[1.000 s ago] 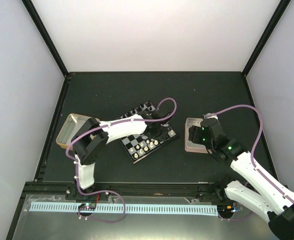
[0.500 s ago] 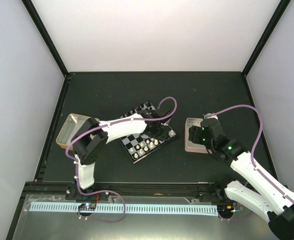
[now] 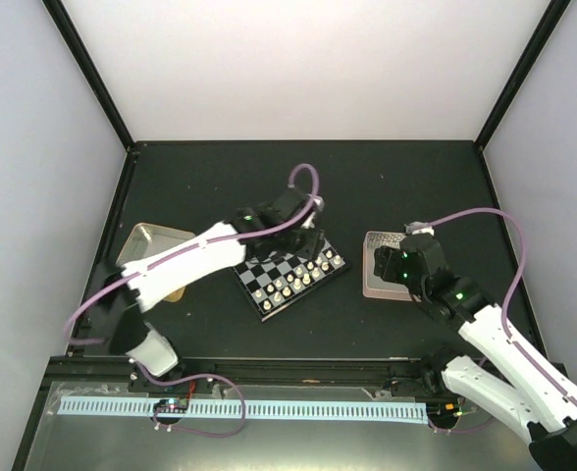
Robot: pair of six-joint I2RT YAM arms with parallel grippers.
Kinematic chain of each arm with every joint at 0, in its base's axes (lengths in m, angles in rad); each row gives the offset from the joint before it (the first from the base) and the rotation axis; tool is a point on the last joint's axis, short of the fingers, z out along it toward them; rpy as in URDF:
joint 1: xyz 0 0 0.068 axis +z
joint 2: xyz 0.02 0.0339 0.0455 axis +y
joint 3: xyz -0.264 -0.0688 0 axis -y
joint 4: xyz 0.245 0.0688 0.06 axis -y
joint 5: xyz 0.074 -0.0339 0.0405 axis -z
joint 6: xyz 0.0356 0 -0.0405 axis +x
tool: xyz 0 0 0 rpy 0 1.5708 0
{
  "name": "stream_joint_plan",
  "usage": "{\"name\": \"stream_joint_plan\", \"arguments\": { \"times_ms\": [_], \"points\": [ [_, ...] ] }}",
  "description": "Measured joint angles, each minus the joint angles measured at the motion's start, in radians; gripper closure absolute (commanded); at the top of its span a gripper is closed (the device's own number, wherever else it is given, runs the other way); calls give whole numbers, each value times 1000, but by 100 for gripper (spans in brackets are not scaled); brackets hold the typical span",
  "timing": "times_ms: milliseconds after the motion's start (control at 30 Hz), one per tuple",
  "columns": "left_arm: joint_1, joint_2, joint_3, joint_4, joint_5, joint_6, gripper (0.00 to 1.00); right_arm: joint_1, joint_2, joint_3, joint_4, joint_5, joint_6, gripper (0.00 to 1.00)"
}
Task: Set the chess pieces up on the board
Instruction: Place the chess piece on the chessboard, then reset both arms
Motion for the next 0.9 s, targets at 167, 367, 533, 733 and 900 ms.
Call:
{"name": "stream_joint_plan", "arguments": {
  "times_ms": [167,367,533,733,900],
  "points": [
    [2,-316,-132,25,-111,17,24,0,-60,33,-21,37,-24,9],
    [3,-789,-390,98,-239,51,1,0,-192,76,-50,90,-83,0],
    [3,-1122,-555,138,-306,76,1,0,-335,121,-82,133,-123,0],
    [3,-1332,-543,88,-399,92,1,-1,-452,209,-122,224,-138,0],
    [3,-1379,-438,11,-454,109,1,-1,-541,235,-148,317,-150,0]
  ]
}}
